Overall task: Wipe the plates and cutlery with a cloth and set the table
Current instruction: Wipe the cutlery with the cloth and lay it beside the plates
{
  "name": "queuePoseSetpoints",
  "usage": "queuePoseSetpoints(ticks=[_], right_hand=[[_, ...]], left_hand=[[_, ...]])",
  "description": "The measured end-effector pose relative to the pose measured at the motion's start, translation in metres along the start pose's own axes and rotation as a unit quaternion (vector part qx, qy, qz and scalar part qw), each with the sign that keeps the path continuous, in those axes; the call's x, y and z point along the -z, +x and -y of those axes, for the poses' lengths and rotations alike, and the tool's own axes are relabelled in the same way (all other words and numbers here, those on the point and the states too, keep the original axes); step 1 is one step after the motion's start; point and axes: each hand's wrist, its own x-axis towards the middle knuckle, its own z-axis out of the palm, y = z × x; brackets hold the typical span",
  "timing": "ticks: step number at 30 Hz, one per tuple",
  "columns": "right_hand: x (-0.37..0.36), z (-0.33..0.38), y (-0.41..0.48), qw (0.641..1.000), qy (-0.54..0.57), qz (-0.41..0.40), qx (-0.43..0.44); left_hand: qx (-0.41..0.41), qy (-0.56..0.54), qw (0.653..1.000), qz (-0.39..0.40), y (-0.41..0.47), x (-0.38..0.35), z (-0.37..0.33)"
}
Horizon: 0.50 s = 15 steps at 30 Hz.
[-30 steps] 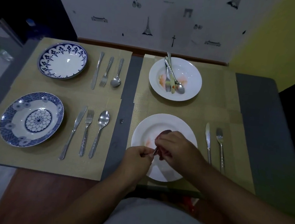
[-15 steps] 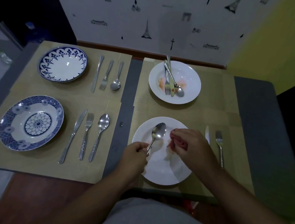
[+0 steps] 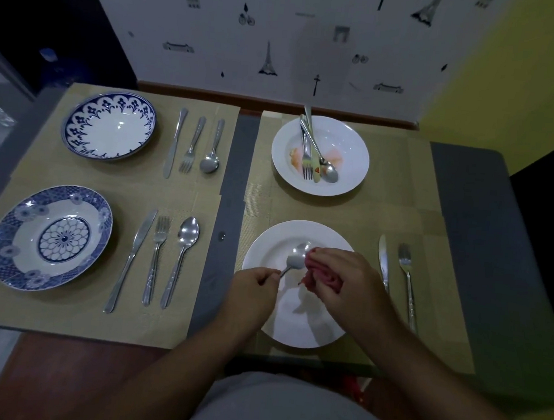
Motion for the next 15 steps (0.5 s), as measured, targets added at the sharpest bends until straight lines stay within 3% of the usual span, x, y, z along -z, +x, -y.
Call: queuePoseSetpoints(ticks=[15], right_hand=[[0.0019,0.0021,0.0033,0.999,-0.010,0.017,0.033]], left_hand=[[0.043,-0.046,0.996,0.062,0.0033,0.0003,0.0029]])
